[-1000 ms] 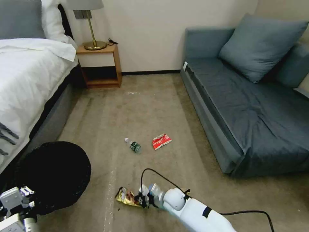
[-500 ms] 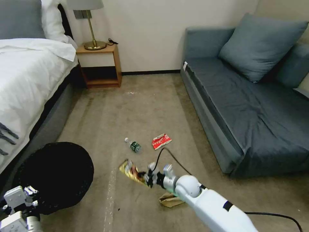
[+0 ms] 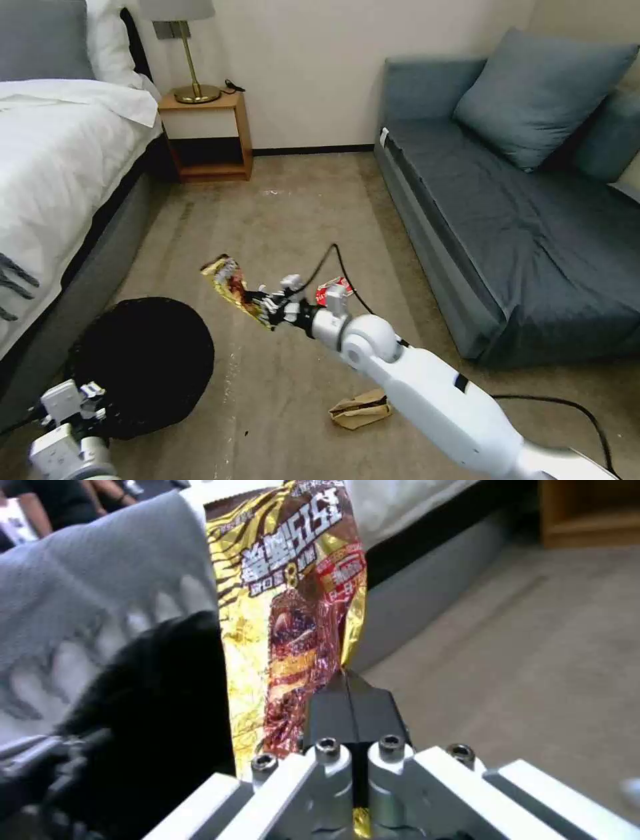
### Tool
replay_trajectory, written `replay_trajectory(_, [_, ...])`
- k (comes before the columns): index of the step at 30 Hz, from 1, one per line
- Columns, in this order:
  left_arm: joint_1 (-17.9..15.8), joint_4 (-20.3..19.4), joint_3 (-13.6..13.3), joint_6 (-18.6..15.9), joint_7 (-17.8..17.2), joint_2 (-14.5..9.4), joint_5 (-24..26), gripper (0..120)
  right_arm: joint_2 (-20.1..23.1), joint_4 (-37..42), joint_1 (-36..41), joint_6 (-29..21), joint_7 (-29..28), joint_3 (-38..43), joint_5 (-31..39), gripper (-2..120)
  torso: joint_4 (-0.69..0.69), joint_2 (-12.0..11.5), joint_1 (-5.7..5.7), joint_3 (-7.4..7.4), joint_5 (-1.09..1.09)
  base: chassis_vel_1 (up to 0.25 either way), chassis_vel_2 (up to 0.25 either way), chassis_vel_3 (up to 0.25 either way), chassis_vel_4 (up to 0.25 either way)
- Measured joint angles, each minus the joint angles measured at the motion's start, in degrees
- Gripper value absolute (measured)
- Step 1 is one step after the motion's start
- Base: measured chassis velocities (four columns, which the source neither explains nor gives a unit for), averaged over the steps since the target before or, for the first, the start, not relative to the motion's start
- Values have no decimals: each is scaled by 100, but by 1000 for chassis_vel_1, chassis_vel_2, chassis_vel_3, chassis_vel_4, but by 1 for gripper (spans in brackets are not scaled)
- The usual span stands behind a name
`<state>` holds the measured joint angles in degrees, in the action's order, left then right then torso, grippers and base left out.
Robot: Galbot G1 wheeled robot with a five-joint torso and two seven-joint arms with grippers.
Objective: Pick up the trash bin, then pick up the garbage on the floor and place it into the trash bin.
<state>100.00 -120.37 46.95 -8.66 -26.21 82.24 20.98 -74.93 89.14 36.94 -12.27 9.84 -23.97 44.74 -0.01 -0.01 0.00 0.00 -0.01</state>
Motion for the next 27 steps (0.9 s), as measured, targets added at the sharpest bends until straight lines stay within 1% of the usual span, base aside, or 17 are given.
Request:
replay_trajectory(1, [-49, 42, -39, -8, 16, 0, 22, 3, -119, -73, -60, 23, -32, -151, 22, 0, 1, 0, 0, 0, 0, 0, 0, 0, 0])
replay_trajectory(2, [-49, 42, -39, -8, 16, 0, 22, 3, -119, -73, -60, 23, -32, -151, 22, 0, 1, 0, 0, 0, 0, 0, 0, 0, 0])
replay_trajectory(6, [-224, 191, -170, -12, 106, -21, 98, 3, -552, -373, -212, 106, -209, -834, 98, 0, 2, 0, 0, 0, -1, 0, 0, 0, 0])
replay_trajectory(7, [-224, 191, -170, -12, 106, -21, 98, 3, -552, -373, -212, 106, -209, -834, 98, 0, 2, 0, 0, 0, -1, 0, 0, 0, 0])
replay_trajectory(10, [-281, 200, -193, -10, 159, -59, 194, 3, -797, -641, -213, 148, -241, -1066, 7, 0, 1, 0, 0, 0, -1, 0, 0, 0, 0])
replay_trajectory(11, [-299, 200, -197, -1, 197, -74, 255, 3, -909, -760, -189, 194, -256, -1098, -52, 0, 1, 0, 0, 0, 0, 0, 0, 0, 0])
replay_trajectory(12, [-299, 200, -197, -1, 197, -74, 255, 3, -909, -760, -189, 194, -256, -1098, -52, 0, 1, 0, 0, 0, 0, 0, 0, 0, 0])
replay_trajectory(15, [-294, 142, -197, 25, 282, -79, 357, 3, -1112, -1076, -149, 333, -399, -1109, -234, 0, 1, 1, 0, 0, 0, 0, 0, 0, 0])
replay_trajectory(20, [-229, 66, -194, 44, 313, -57, 380, 3, -1191, -1287, -139, 371, -544, -1039, -383, 0, 1, 0, 0, 0, 0, 0, 0, 0, 0])
replay_trajectory(22, [-186, 49, -182, 82, 319, -38, 382, 3, -1156, -1309, -97, 380, -591, -997, -459, 8, 1, 0, 0, 0, 1, 0, 0, 0, 0])
replay_trajectory(23, [-186, 49, -182, 82, 319, -38, 382, 3, -1156, -1309, -97, 380, -591, -997, -459, 8, 1, 0, 0, 0, 1, 0, 0, 0, 0])
replay_trajectory(25, [-171, 46, -170, 115, 319, -22, 381, 3, -1090, -1267, -21, 387, -611, -983, -537, 18, 1, 0, 0, 0, 0, 0, 0, 0, 0])
replay_trajectory(26, [-171, 46, -170, 115, 319, -22, 381, 3, -1090, -1267, -21, 387, -611, -983, -537, 18, 1, 0, 0, 0, 0, 0, 0, 0, 0])
replay_trajectory(27, [-165, 44, -167, 125, 319, -20, 379, 3, -1052, -1216, 16, 388, -615, -983, -566, 24, 1, 0, 0, -1, 1, 0, 0, 0, 0])
